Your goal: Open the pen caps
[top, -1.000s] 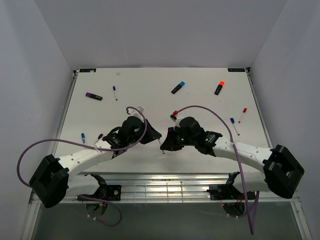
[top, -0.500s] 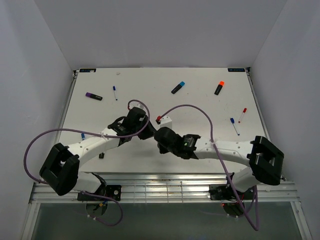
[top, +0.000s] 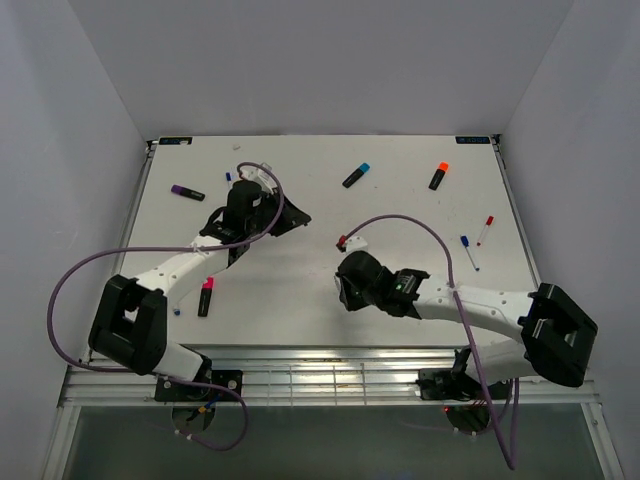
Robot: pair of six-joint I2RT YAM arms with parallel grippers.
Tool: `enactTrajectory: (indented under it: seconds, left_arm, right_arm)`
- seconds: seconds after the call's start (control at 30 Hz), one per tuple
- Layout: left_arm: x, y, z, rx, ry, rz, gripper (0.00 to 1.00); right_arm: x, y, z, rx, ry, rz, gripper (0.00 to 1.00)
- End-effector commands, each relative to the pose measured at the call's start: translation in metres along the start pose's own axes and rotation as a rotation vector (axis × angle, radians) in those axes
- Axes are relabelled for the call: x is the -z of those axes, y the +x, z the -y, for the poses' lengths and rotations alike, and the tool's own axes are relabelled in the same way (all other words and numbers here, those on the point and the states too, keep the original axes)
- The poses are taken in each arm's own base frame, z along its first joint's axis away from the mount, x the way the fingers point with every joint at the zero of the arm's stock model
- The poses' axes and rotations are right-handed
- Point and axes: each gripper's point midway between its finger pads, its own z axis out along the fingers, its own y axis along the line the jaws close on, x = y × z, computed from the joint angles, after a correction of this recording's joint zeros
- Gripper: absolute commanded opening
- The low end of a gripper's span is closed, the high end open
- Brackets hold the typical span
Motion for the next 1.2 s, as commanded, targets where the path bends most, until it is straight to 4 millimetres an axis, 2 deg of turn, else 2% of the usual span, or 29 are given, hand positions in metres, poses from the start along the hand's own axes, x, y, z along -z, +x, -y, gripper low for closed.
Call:
enactTrajectory:
  seconds: [0.0,0.03,0.07,0.1,0.13,0.17,0.2,0.23,0.27,0.3,0.33,0.37,0.4,0.43,0.47,0.5,0.53,0.57,0.67,0.7,0.8,0.83,1.17]
  left_arm:
    - [-0.018,0.017,0.002,-0.04,0.032,-0.087,0.0]
    - [-0.024,0.019,0.001,-0.042,0.019,-0.097,0.0]
    - [-0.03,0.021,0.008,-0.051,0.015,-0.107,0.0]
    - [-0.035,0.026,0.003,-0.045,-0.022,-0.13,0.0]
    - [-0.046,0.04,-0.009,-0.046,-0.078,-0.178,0.0]
    - [-0.055,0.031,0.004,-0.058,-0.067,-0.166,0.0]
    - [-0.061,0.032,0.006,-0.062,-0.076,-0.175,0.0]
    - [-0.072,0.044,-0.007,-0.059,-0.128,-0.214,0.0]
    - [-0.08,0.032,0.008,-0.069,-0.115,-0.193,0.0]
    - [-0.087,0.031,0.009,-0.072,-0.129,-0.198,0.0]
    - [-0.091,0.035,0.007,-0.071,-0.159,-0.226,0.0]
    - [-0.104,0.041,-0.003,-0.074,-0.197,-0.247,0.0]
    - [-0.112,0.027,0.012,-0.084,-0.181,-0.223,0.0]
    - [-0.115,0.033,0.01,-0.087,-0.208,-0.249,0.0]
    - [-0.127,0.04,0.001,-0.094,-0.237,-0.272,0.0]
    - [-0.133,0.032,0.013,-0.103,-0.226,-0.256,0.0]
    - [-0.136,0.038,0.01,-0.109,-0.25,-0.278,0.0]
    - [-0.145,0.046,-0.001,-0.114,-0.281,-0.296,0.0]
    - [-0.155,0.05,0.0,-0.125,-0.308,-0.317,0.0]
    - [-0.161,0.056,-0.012,-0.13,-0.34,-0.332,0.0]
    - [-0.167,0.059,-0.015,-0.137,-0.364,-0.348,0.0]
    - [-0.17,0.066,-0.02,-0.139,-0.373,-0.367,0.0]
    - [-0.184,0.077,-0.011,-0.148,-0.356,-0.388,0.0]
  right_arm:
    - [0.001,-0.045,0.003,-0.045,-0.101,0.088,0.08]
    - [-0.002,-0.055,0.019,-0.069,-0.069,0.097,0.08]
    - [-0.003,-0.06,0.026,-0.06,-0.065,0.098,0.08]
    - [-0.007,-0.062,0.032,-0.064,-0.058,0.09,0.08]
    - [-0.008,-0.072,0.043,-0.083,-0.042,0.1,0.08]
    - [-0.009,-0.074,0.047,-0.086,-0.044,0.098,0.08]
    - [-0.013,-0.074,0.052,-0.086,-0.035,0.088,0.08]
    - [-0.015,-0.08,0.062,-0.107,-0.024,0.091,0.08]
    - [-0.017,-0.08,0.063,-0.116,-0.034,0.081,0.08]
    - [-0.023,-0.077,0.068,-0.121,-0.026,0.059,0.08]
    - [-0.025,-0.08,0.074,-0.129,-0.016,0.059,0.08]
    - [-0.027,-0.079,0.076,-0.131,-0.01,0.054,0.08]
    - [-0.031,-0.078,0.081,-0.132,0.002,0.045,0.08]
    - [-0.033,-0.078,0.084,-0.136,0.005,0.04,0.08]
    - [-0.035,-0.081,0.085,-0.14,0.002,0.039,0.08]
    - [-0.039,-0.08,0.092,-0.151,0.011,0.029,0.08]
    - [-0.04,-0.081,0.094,-0.154,0.013,0.025,0.08]
    - [-0.041,-0.084,0.095,-0.158,0.009,0.026,0.08]
    - [-0.046,-0.087,0.106,-0.162,0.033,0.023,0.08]
    - [-0.047,-0.09,0.111,-0.167,0.042,0.028,0.08]
    - [-0.051,-0.095,0.121,-0.167,0.066,0.022,0.08]
    - [-0.052,-0.096,0.123,-0.167,0.07,0.019,0.08]
    - [-0.068,-0.092,0.134,-0.18,0.082,-0.028,0.08]
